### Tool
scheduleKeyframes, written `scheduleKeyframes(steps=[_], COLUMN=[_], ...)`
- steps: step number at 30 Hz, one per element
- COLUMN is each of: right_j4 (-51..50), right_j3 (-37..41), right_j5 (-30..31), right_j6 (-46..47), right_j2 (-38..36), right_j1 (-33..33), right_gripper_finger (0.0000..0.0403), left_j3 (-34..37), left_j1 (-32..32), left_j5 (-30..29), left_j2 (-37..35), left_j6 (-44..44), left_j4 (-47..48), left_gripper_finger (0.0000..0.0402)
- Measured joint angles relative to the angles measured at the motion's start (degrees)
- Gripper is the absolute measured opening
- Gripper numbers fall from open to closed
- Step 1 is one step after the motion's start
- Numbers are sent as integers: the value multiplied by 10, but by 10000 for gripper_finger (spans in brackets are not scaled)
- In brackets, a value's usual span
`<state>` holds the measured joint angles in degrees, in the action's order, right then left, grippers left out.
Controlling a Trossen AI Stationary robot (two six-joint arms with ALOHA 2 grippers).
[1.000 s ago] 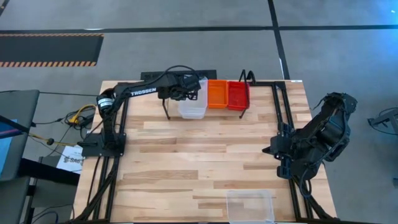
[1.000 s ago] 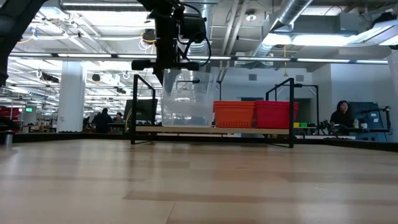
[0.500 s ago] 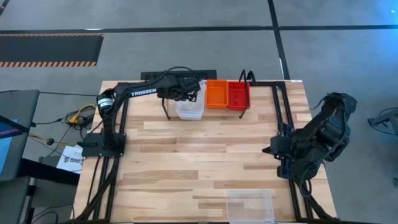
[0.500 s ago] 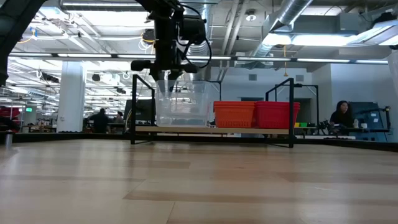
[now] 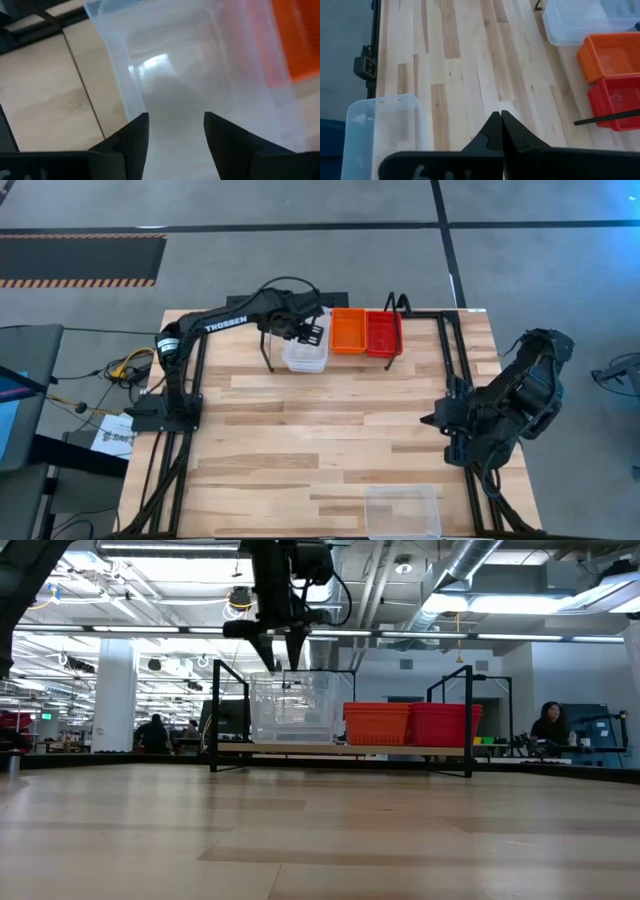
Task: Stack baskets on shelf by color
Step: Adjust the stacked red bins on the shelf
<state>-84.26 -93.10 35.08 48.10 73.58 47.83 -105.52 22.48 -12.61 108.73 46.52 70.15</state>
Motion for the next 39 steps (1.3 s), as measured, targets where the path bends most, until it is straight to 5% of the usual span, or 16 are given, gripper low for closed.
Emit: scheduleKeyframes(steps=[8, 23, 32, 39], right_j4=[-1, -58, -57, 19], right_j3=[0, 6, 170, 358], right_j5=[10, 15, 10, -44], right_j6=[0, 24, 47, 151], right_j2=[0, 11, -18, -166], right_j1=[-2, -165, -336, -404], right_gripper_finger=[1, 7, 2, 1], left_j3=[-68, -76, -76, -75], left_j1=[-71, -411, -510, -534], left_j5=[-2, -190, -259, -299], left_j2=[-1, 1, -2, -31], left_j6=[1, 186, 232, 222], left_j4=[146, 199, 199, 199], left_gripper_finger=[170, 169, 169, 169])
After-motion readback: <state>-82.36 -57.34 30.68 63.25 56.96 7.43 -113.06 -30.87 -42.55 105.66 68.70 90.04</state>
